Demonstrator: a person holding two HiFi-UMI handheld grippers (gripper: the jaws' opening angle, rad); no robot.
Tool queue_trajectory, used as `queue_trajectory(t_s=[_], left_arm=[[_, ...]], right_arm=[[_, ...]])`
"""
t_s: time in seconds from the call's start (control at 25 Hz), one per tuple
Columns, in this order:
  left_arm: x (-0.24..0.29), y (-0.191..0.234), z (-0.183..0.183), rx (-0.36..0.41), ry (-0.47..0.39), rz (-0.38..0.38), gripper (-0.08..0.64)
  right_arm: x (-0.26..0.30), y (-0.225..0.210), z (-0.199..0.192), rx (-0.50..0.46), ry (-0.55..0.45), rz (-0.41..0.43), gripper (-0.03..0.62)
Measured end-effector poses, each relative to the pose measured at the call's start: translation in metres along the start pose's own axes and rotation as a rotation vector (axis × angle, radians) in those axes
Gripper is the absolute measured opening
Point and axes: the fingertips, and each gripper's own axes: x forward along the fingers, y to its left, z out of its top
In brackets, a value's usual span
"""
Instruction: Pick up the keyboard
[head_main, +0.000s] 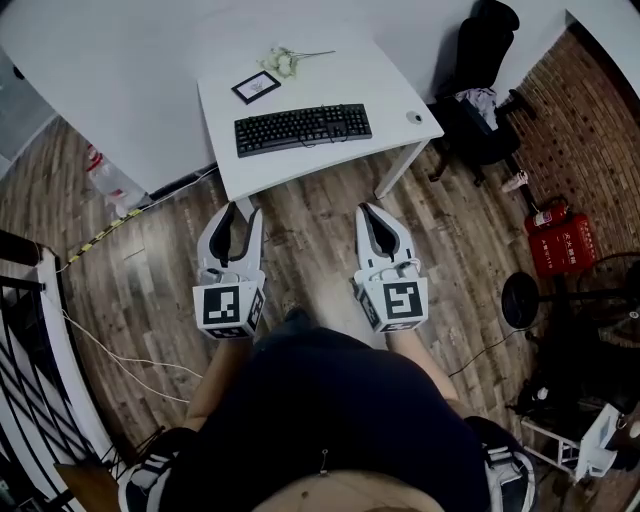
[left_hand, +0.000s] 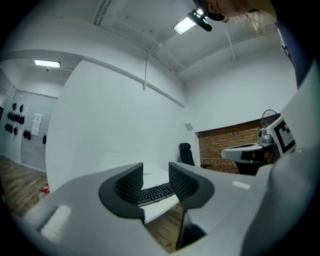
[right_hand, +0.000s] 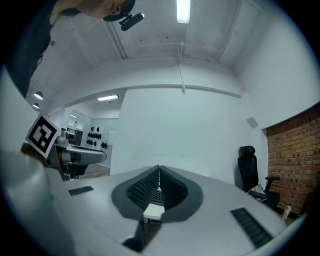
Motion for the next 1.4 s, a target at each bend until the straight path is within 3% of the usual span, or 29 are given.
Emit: queue_trajectory(t_s=[0.32,0.72,1.12,1.4], left_arm=[[0.089,0.056,-0.014,-0.03,0.003,-0.046,0.147],[0.156,0.078,-0.036,-0.063,0.051,-0.069,0.147],[0.232,0.098,-0.047,-0.063,0.074,-0.022,0.147],[0.281,0.117,-0.065,-0.07,0.136,0.066,0.147]], right_arm=[[0.096,-0.015,-0.012,0.0,0.027,-0.039,0.012],[0.153,-0.042,-0.032,0.018,0.075,-0.05,0.012],[0.234,-0.09,-0.046,0.009,0.065,0.016,0.012],[0.293,-0.128,-0.058,-0.001,0.086,0.11,0.012]])
